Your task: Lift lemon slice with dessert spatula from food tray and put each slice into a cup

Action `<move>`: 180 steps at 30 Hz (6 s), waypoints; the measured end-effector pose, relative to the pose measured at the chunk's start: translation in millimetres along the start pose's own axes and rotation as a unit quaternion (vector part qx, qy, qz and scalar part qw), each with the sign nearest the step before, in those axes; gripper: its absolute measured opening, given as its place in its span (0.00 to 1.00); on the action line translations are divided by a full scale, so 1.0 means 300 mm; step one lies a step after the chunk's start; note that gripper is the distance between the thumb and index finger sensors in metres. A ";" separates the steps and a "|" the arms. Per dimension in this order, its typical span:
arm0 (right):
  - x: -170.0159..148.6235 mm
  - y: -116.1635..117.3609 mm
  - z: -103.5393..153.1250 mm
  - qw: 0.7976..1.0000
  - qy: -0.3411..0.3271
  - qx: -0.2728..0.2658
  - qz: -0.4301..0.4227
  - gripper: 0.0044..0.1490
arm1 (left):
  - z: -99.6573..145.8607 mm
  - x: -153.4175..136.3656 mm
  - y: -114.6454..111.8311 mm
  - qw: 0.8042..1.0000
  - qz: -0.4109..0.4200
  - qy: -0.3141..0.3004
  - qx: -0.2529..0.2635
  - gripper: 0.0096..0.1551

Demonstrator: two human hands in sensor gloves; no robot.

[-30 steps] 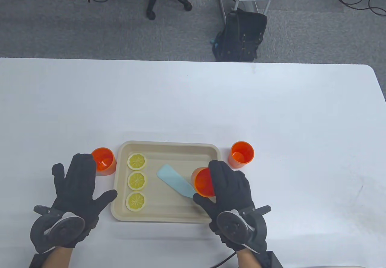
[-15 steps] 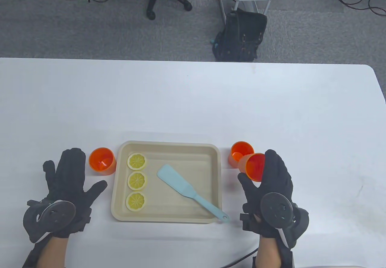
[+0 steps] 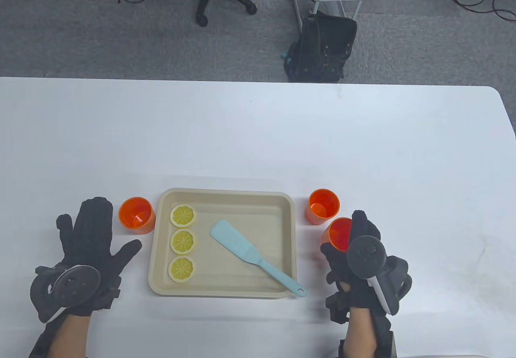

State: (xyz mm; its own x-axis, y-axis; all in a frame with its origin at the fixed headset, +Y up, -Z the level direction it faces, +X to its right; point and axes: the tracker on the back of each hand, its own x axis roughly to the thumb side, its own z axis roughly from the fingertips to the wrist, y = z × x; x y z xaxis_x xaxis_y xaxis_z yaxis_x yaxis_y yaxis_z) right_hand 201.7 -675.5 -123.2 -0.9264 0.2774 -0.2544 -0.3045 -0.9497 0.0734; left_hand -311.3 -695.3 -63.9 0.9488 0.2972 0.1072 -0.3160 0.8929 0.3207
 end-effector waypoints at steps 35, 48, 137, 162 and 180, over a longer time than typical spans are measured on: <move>0.180 -0.016 0.132 0.989 -0.128 -0.072 0.017 0.68 | -0.049 0.022 -0.082 0.994 -0.039 0.023 -0.104 0.64; 0.291 0.066 0.169 0.961 -0.269 -0.067 -0.020 0.66 | -0.079 0.001 -0.153 0.987 -0.044 0.054 -0.145 0.59; 0.258 -0.047 0.227 0.909 -0.367 -0.161 -0.118 0.64 | 0.040 0.272 -0.049 0.982 0.109 -0.149 -0.051 0.69; -0.160 -0.017 -0.061 0.970 0.029 -0.224 -0.093 0.64 | -0.015 0.088 -0.066 0.989 0.125 -0.026 -0.078 0.65; -0.180 0.146 -0.178 0.993 0.025 -0.100 -0.057 0.63 | -0.021 0.084 -0.091 0.987 0.107 -0.027 -0.115 0.64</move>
State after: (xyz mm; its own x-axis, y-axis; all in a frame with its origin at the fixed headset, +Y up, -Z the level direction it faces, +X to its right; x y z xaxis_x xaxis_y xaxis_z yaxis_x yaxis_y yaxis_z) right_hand 250.2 -739.9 -157.7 -0.8750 0.3821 -0.2973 -0.3521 -0.9237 -0.1509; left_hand -278.8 -710.0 -75.9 0.8573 0.4743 0.2004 -0.4945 0.8668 0.0640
